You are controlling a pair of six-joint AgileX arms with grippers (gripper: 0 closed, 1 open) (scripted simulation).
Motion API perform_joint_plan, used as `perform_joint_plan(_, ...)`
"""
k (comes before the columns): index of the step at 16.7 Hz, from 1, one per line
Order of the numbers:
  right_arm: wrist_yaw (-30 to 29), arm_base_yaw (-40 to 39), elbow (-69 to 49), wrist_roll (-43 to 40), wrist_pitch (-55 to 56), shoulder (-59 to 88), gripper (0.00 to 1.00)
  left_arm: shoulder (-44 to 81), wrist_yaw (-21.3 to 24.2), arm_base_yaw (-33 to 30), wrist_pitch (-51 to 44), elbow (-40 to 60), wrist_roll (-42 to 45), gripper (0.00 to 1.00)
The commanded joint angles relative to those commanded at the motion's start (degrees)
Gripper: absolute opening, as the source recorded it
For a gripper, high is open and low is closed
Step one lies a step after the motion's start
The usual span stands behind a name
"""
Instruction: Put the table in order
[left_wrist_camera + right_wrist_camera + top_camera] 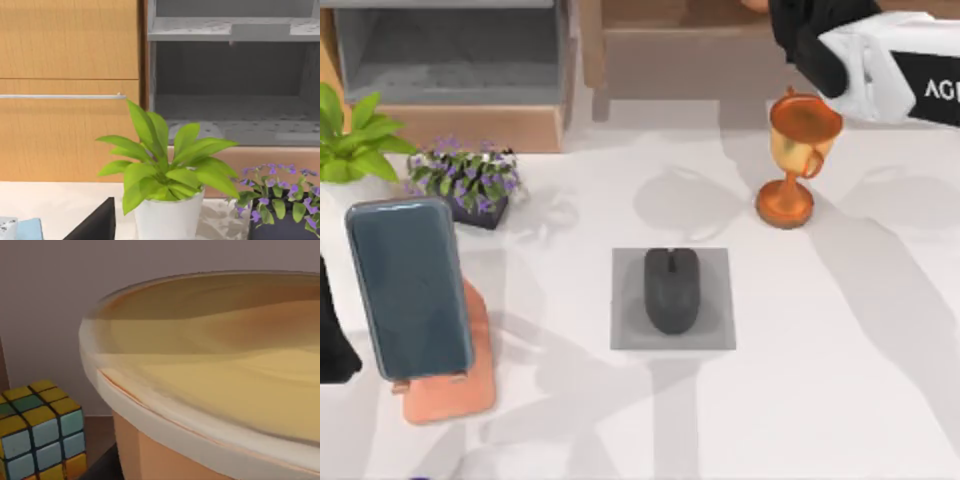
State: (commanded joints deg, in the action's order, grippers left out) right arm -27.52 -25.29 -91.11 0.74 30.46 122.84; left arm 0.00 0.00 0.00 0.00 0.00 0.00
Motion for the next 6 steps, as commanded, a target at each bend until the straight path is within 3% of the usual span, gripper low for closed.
perform_joint_plan(6,0.00,0.00,0.00,0.00,0.00,0.00,1.00,0.00,0.00,0.00,0.00,0.00,0.00,1.00)
